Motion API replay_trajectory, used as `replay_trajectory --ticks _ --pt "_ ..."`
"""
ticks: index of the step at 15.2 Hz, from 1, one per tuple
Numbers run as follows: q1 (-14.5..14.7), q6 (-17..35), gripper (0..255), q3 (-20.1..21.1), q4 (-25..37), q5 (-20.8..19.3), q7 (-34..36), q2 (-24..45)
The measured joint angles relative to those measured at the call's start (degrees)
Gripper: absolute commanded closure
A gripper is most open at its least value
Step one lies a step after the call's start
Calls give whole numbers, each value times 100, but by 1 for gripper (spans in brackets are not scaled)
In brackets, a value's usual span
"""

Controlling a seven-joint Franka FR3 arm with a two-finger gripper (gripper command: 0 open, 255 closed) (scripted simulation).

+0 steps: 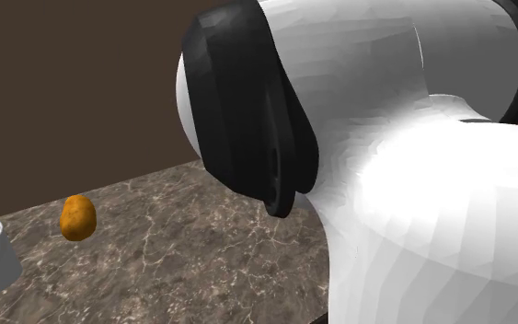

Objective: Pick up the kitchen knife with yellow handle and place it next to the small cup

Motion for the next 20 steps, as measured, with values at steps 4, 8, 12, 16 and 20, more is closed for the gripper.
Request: replay_trajectory --ticks 4,8,12,16,20 --pt "-3 -143 255 -7 95 -10 2 -47" --pt "1 -392 255 -18 197 -35 15 -198" --pt "7 -662 255 -26 329 -59 32 -336" --pt "17 -924 255 -30 469 -82 56 -461" --pt "19 -1211 255 -34 668 -98 69 -548"
